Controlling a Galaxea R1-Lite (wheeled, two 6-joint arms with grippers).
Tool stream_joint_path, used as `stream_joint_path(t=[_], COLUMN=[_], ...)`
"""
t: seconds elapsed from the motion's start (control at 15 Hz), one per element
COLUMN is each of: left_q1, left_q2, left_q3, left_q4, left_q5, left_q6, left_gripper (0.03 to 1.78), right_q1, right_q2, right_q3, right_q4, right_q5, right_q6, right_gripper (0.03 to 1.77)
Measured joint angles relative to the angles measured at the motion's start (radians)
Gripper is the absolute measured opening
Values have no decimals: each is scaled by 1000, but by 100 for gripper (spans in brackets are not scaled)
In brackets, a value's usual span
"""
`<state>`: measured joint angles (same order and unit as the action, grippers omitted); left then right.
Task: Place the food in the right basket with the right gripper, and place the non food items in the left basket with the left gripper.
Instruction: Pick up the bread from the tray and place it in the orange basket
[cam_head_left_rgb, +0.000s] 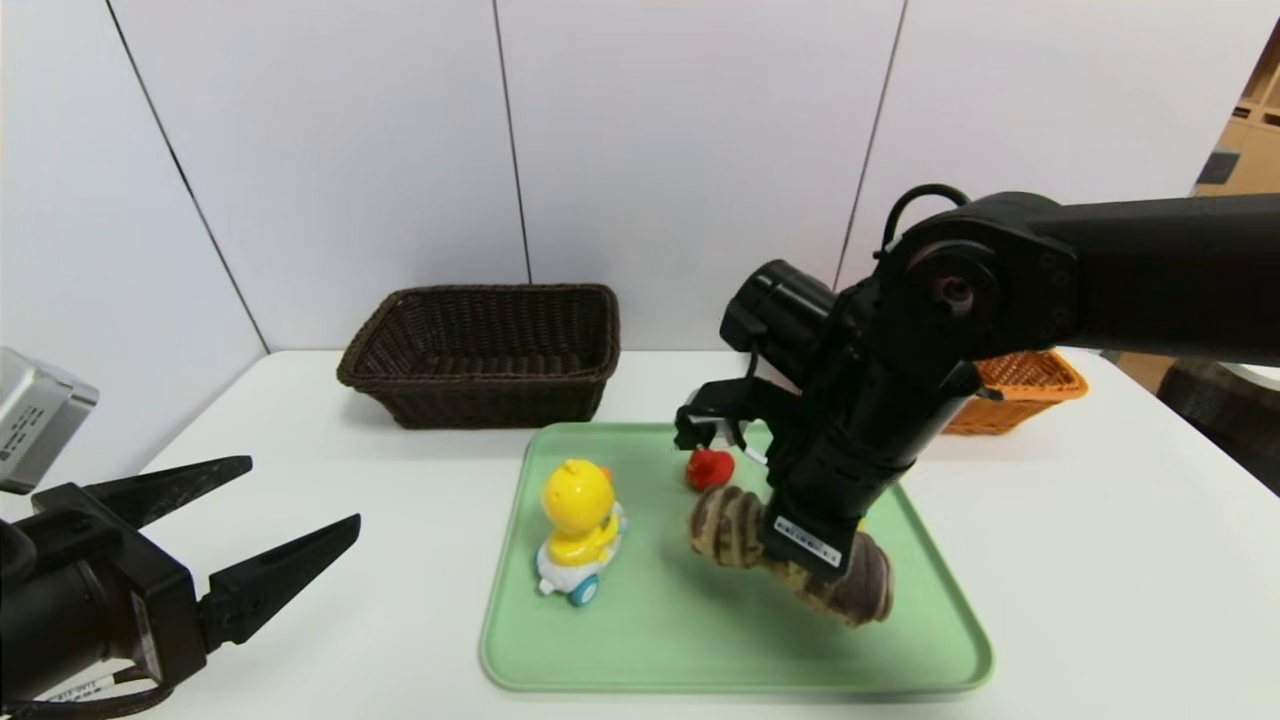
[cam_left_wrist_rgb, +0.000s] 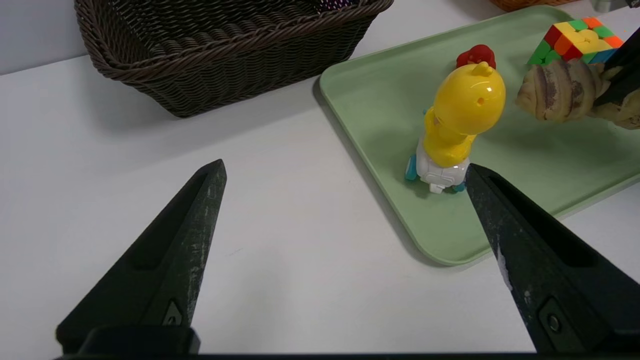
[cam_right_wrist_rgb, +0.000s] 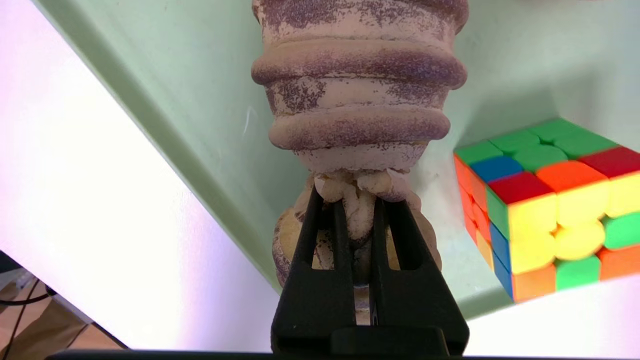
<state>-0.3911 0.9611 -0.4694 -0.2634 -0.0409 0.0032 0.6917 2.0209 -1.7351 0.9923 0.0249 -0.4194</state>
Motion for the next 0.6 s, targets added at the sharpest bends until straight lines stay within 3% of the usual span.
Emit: stream_joint_path(t=[0.4, 0.6], left_q1=[0, 0], left_q2=[-11, -14], left_q3=[-4, -3], left_q4=[1, 1], left_q5=[1, 1], left_q6=[0, 0], left_gripper=[169, 169], right_q1=[23, 23], right_q2=[-89, -128], right_q3=[-8, -60], right_q4=[21, 17], right_q5=[-58, -62], right_q6=[-2, 4], right_gripper=[15, 15])
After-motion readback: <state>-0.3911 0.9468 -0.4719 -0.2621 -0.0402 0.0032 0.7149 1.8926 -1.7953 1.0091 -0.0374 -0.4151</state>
